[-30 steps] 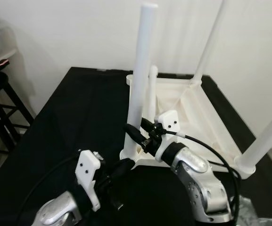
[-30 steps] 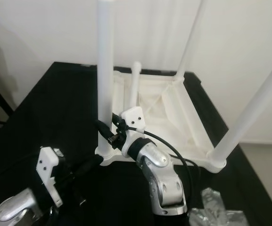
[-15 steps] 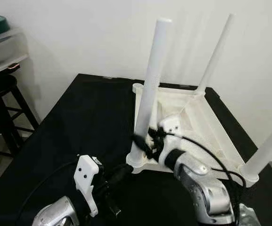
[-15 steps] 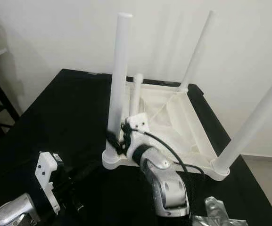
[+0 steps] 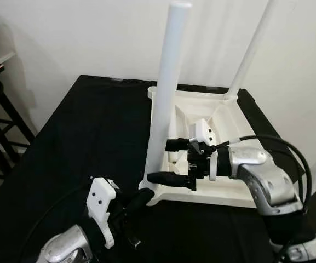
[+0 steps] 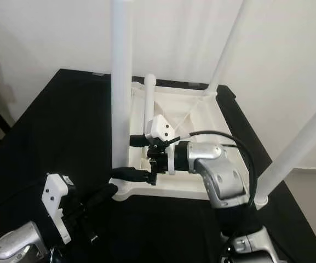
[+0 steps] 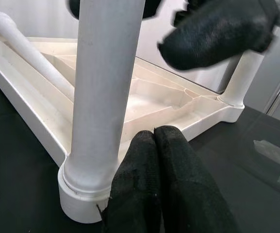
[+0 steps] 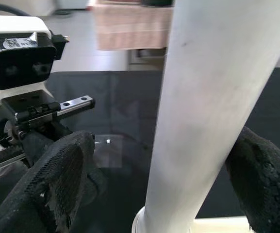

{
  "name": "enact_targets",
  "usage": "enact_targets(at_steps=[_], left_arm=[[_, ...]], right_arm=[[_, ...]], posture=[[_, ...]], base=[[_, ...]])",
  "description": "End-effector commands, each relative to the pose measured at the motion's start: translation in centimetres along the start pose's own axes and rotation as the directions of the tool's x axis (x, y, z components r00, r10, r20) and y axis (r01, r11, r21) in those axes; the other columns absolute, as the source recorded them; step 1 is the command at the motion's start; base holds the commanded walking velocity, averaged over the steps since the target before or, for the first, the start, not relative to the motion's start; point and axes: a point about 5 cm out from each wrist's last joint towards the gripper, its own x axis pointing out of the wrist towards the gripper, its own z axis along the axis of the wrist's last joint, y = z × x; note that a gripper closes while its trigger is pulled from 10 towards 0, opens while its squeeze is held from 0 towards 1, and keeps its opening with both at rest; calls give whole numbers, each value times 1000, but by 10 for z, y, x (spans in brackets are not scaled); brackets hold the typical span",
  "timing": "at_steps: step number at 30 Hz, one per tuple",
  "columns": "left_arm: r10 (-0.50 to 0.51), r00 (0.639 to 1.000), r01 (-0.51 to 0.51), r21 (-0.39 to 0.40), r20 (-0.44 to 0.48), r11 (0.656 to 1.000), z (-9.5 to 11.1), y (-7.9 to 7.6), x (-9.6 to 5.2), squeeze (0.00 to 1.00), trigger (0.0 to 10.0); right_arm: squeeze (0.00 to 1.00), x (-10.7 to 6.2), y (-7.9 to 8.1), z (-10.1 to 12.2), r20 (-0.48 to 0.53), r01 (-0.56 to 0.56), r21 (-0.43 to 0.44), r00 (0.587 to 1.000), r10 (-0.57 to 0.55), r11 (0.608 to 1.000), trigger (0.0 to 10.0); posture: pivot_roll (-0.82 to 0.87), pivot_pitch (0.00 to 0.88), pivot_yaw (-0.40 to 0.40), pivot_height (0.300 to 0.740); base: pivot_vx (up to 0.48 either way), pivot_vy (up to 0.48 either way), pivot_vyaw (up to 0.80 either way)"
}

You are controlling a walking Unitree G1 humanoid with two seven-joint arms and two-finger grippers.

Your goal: Building children table

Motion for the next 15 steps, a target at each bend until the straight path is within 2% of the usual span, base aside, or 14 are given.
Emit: enact_targets(at_steps=[1,2,5,7,8,9,10,12,15], left_arm=[[9,1000,-9,-1,-15,1000,-4,0,-1,0,10000],[9,1000,-9,-1,-15,1000,-4,0,-1,0,10000],[15,1000,-15,4,-19,1000,-4,1,-3,0,10000],[17,1000,-17,6,-20,1000,-4,1,-4,0,10000],[30,999,-29,13,-26,999,-4,1,-8,0,10000],[30,999,-29,13,-26,999,-4,1,-8,0,10000],[37,999,-36,19,-32,999,-4,1,-9,0,10000],[37,999,-36,19,-32,999,-4,1,-9,0,10000],[72,995,-69,57,-64,996,-7,0,-18,0,10000]], right_arm=[[0,-1,-7,0,-16,-43,-16,999,43,999,10000],[0,-1,-7,0,-16,-43,-16,999,43,999,10000],[0,-2,-24,8,38,-67,19,997,66,998,10000],[0,-2,-28,10,58,-71,36,996,69,997,10000],[0,-3,-38,8,73,-73,85,995,66,994,8431],[0,-3,-38,8,73,-73,85,995,66,994,8431],[0,-2,-40,6,71,-79,97,995,72,992,0],[0,-2,-40,6,71,-79,97,995,72,992,0],[0,-3,-41,0,74,-124,135,991,115,983,0]], posture=[[104,46,-103,740],[104,46,-103,740],[105,50,-102,740],[105,50,-102,740],[113,51,-103,740],[113,51,-103,740],[116,50,-106,740],[116,50,-106,740],[129,56,-102,740]], base=[[0,0,0],[0,0,0],[0,0,0],[0,0,0],[0,0,0],[0,0,0],[0,0,0],[0,0,0],[0,0,0]])
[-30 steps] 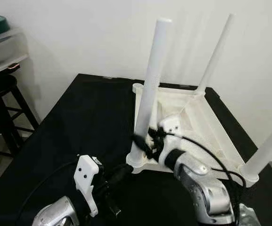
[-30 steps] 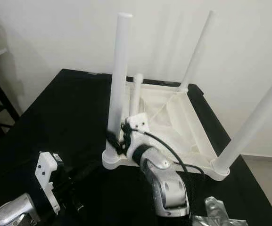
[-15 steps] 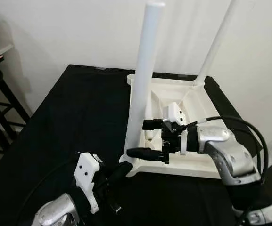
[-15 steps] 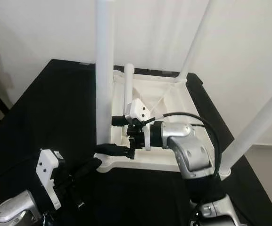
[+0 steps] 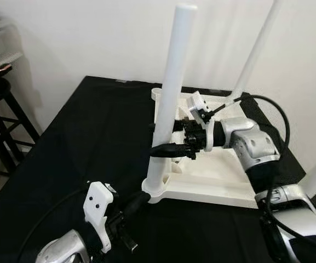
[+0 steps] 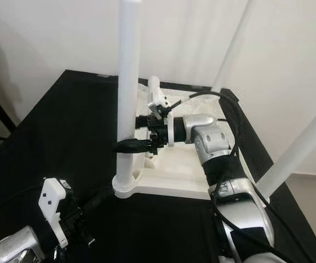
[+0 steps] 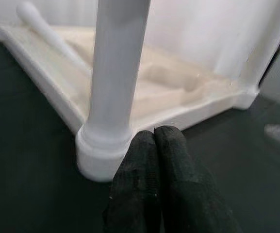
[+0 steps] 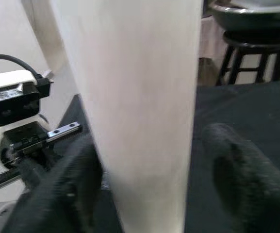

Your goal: Building children table

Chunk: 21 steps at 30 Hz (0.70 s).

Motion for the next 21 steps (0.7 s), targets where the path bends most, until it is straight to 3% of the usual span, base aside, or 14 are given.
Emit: enact_targets(at_steps=[1,6,12,14,16,17,18,19,20,21], left_arm=[[24,1000,-23,52,-16,998,1,-1,-7,0,10000],[31,999,-29,75,-28,997,0,-2,-10,0,10000],[23,999,-20,88,-33,996,0,-3,-11,0,10000],[20,999,-18,94,-25,995,1,-3,-11,0,10000],[24,1000,-22,107,-19,994,2,-3,-11,0,10000],[24,1000,-22,107,-19,994,2,-3,-11,0,10000],[26,999,-24,112,-18,993,2,-3,-12,0,10000],[26,999,-24,112,-18,993,2,-3,-12,0,10000],[29,999,-26,117,-17,993,3,-3,-13,0,10000],[29,999,-26,117,-17,993,3,-3,-13,0,10000]], right_arm=[[0,-3,-1,-3,0,-28,13,1000,28,1000,0],[0,-12,-2,-14,6,-14,31,1000,14,999,0],[0,-28,2,-26,20,80,16,997,-80,997,0],[0,-34,13,-38,9,171,16,985,-171,985,0],[0,-24,35,-60,-45,295,55,955,-293,954,0],[0,-24,35,-60,-45,295,55,955,-293,954,0],[0,-9,48,-74,-96,418,65,907,-411,906,0],[0,-9,48,-74,-96,418,65,907,-411,906,0],[0,6,53,-85,-124,675,82,737,-665,733,0],[0,6,53,-85,-124,675,82,737,-665,733,0]], posture=[[129,56,-102,740],[120,59,-94,740],[99,70,-80,740],[84,81,-78,740],[76,95,-93,740],[76,95,-93,740],[78,97,-98,740],[78,97,-98,740],[72,94,-92,740],[72,94,-92,740]], base=[[0,0,0],[0,0,0],[0,0,0],[0,0,0],[0,0,0],[0,0,0],[0,0,0],[0,0,0],[0,0,0],[0,0,0]])
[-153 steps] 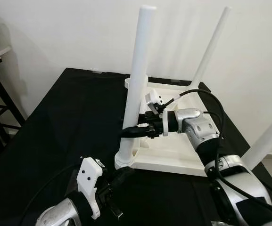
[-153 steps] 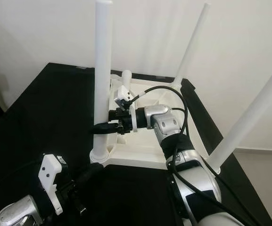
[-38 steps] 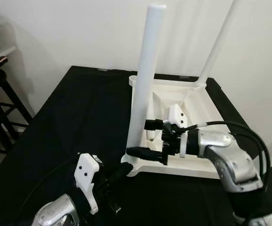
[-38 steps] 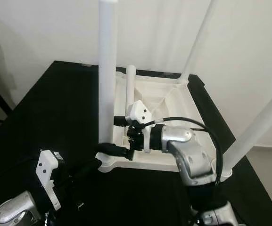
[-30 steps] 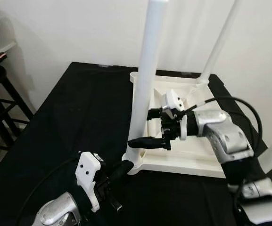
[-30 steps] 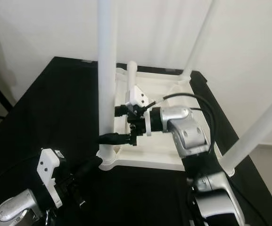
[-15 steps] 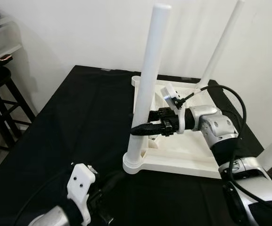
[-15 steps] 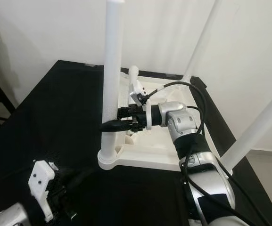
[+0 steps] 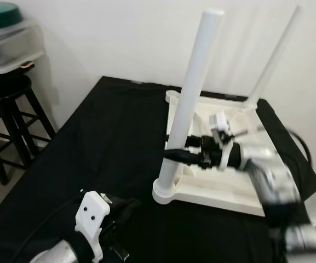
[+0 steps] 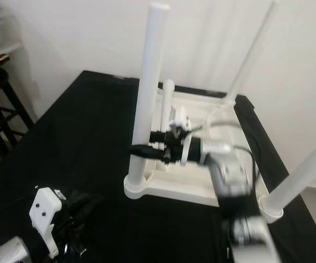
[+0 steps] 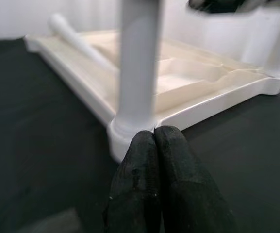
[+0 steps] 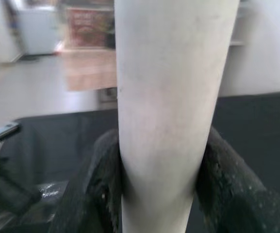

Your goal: Building children table

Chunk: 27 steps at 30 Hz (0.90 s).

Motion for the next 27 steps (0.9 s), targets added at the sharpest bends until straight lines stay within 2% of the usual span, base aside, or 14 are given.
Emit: enact_targets(at_steps=[1,3,5,10,11,13,14,15,19,21,24,25,26,27], left_arm=[[-8,1000,7,17,11,1000,3,-1,0,0,10000],[-7,1000,7,22,13,1000,3,0,1,0,10000],[-9,1000,8,27,11,1000,3,0,1,0,10000],[-26,1000,26,19,16,999,2,-2,5,0,10000],[-24,1000,24,18,20,1000,3,-2,5,0,10000],[-15,1000,15,23,22,1000,3,-3,5,0,10000],[-8,1000,7,27,25,1000,4,-3,6,0,10000],[-3,1000,2,29,27,1000,4,-3,6,0,10000],[-2,1000,1,30,30,1000,4,-4,7,0,10000],[-3,999,2,29,31,1000,4,-4,8,0,10000],[-4,999,3,28,32,1000,4,-4,8,0,10000],[-3,999,2,28,33,1000,4,-5,8,0,10000],[-3,999,2,28,33,1000,4,-5,8,0,10000],[-3,999,2,28,34,1000,4,-5,8,0,10000]], right_arm=[[0,-7,24,-56,-263,348,60,909,-322,935,0],[0,-3,40,-56,-283,377,-36,885,-371,926,0],[0,1,42,-52,-244,406,-63,880,-409,912,0],[0,-1,35,-57,-262,419,-4,876,-405,908,510],[0,-4,38,-57,-281,433,-7,864,-417,901,9725],[0,-6,39,-56,-285,443,16,861,-420,896,10000],[937,-6,41,-52,-284,426,78,876,-389,901,10000],[1000,-5,42,-47,-273,388,145,900,-340,910,10000],[1000,-2,39,-33,-212,258,192,953,-216,947,10000],[1000,-1,31,-15,-145,66,132,988,-46,989,10000],[1000,-2,28,-8,-127,-22,90,991,34,996,10000],[965,-5,20,-1,-124,-158,25,979,160,987,10000],[0,-7,14,5,-136,-245,-22,961,240,969,10000],[0,-9,8,8,-152,-303,-50,944,293,952,10000]], posture=[[57,98,-78,740],[68,101,-81,740],[55,73,-66,740],[77,73,-100,740],[79,73,-102,740],[79,73,-108,740],[82,71,-114,740],[81,70,-117,740],[82,66,-122,740],[79,64,-124,740],[77,60,-124,740],[81,57,-129,740],[82,55,-130,740],[89,52,-135,740]], base=[[0,0,0],[0,0,0],[0,0,0],[0,0,0],[0,0,0],[0,0,0],[0,0,0],[0,0,0],[0,0,0],[0,0,0],[0,0,0],[0,0,0],[0,0,0],[0,0,0]])
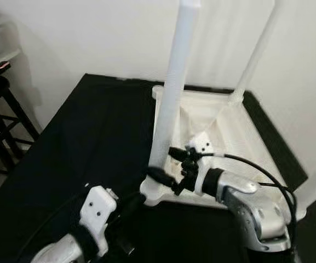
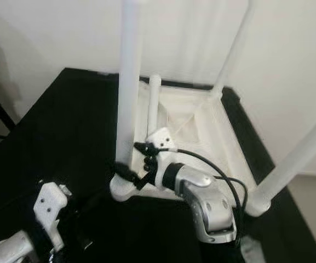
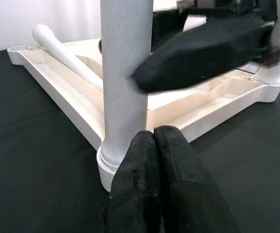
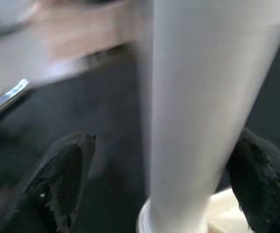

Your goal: Building children table

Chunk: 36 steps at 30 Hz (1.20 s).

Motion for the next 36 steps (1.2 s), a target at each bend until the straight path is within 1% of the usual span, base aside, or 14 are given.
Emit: enact_targets(at_steps=[1,3,7,8,9,10,14,15,16,26,30,32,34,36], left_arm=[[1,1000,-1,-2,-11,1000,-4,-1,0,0,10000],[3,1000,-3,-1,-11,1000,-4,-2,-1,0,10000],[6,1000,-6,1,-12,1000,-5,-3,-1,0,10000],[10,1000,-10,4,-15,1000,-5,-3,-2,0,10000],[10,1000,-10,4,-15,1000,-5,-3,-2,0,10000],[15,1000,-15,7,-18,1000,-5,-4,-4,0,10000],[17,1000,-17,8,-21,1000,-5,-4,-7,0,10000],[17,1000,-17,8,-22,1000,-5,-5,-7,0,10000],[18,1000,-18,8,-24,1000,-5,-5,-9,0,10000],[20,999,-20,6,-32,1000,-7,-7,-12,0,10000],[20,999,-20,-3,-41,1000,-12,-8,-11,0,10000],[20,999,-20,-3,-41,1000,-12,-8,-11,0,10000],[21,999,-21,-6,-46,1000,-15,-7,-9,0,10000],[23,998,-23,-6,-51,1000,-18,-5,-8,0,10000]], right_arm=[[0,0,0,2,21,-84,-32,996,85,996,10000],[0,-3,-11,5,5,-165,-42,986,165,985,10000],[0,-3,-17,8,-2,-207,-34,978,207,978,10000],[0,1,-26,14,-6,-260,-36,966,260,965,10000],[0,1,-26,14,-6,-260,-36,966,260,965,10000],[0,8,-40,23,-17,-324,-48,946,324,945,10000],[0,12,-50,30,-22,-347,-64,938,347,936,10000],[0,13,-55,34,-13,-356,-64,935,356,932,4627],[0,13,-60,38,1,-358,-59,934,359,932,0],[0,5,-69,42,24,-357,-55,933,359,932,0],[0,-10,-71,21,18,-335,-29,942,336,942,0],[0,-10,-71,21,18,-335,-29,942,336,942,0],[0,-9,-66,5,-3,-271,-29,963,271,962,0],[0,9,-46,-29,-64,-53,-19,997,52,998,0]], posture=[[89,52,-135,740],[100,48,-141,740],[111,46,-148,740],[126,47,-153,740],[126,47,-153,740],[137,51,-157,740],[146,55,-160,740],[150,57,-159,740],[154,59,-156,740],[151,50,-145,740],[130,22,-130,740],[130,22,-130,740],[118,6,-128,740],[117,0,-125,740]], base=[[0,0,0],[0,0,0],[0,0,0],[0,0,0],[0,0,0],[0,0,0],[0,0,0],[0,0,0],[0,0,0],[0,0,0],[0,0,0],[0,0,0],[0,0,0],[0,0,0]])
